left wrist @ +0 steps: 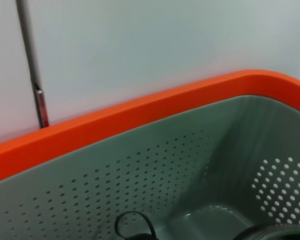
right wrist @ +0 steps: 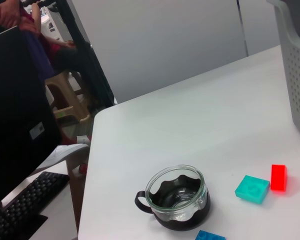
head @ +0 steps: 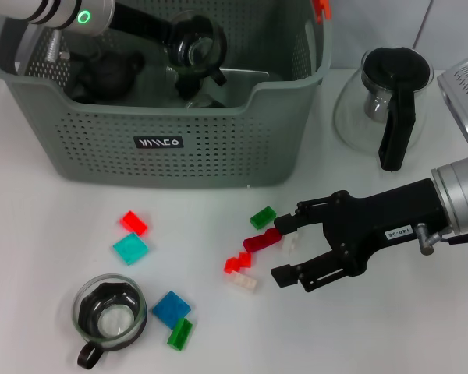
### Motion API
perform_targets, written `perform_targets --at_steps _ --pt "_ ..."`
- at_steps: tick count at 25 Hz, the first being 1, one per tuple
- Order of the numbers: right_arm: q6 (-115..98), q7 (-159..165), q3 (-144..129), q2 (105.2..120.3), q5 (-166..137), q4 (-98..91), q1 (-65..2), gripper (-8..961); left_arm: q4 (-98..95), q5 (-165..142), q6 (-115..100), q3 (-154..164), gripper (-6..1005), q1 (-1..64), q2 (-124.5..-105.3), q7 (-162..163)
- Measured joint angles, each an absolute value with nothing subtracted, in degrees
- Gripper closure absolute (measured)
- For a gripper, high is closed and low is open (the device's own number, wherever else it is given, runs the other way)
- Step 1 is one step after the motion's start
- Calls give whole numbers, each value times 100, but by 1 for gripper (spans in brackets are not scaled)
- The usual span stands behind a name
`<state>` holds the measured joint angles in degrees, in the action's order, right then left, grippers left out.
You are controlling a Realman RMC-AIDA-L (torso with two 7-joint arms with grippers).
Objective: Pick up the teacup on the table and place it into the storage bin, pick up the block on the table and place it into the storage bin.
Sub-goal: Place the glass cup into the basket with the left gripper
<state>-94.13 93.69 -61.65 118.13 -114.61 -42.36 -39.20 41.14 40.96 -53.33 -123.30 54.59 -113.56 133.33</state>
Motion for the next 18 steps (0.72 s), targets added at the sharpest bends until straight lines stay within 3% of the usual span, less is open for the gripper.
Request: perform_targets --at_steps 18 --pt "-9343 9362 -6186 11812 -11461 -4236 -3917 42 4167 4095 -5448 -12384 954 5454 -11337 13348"
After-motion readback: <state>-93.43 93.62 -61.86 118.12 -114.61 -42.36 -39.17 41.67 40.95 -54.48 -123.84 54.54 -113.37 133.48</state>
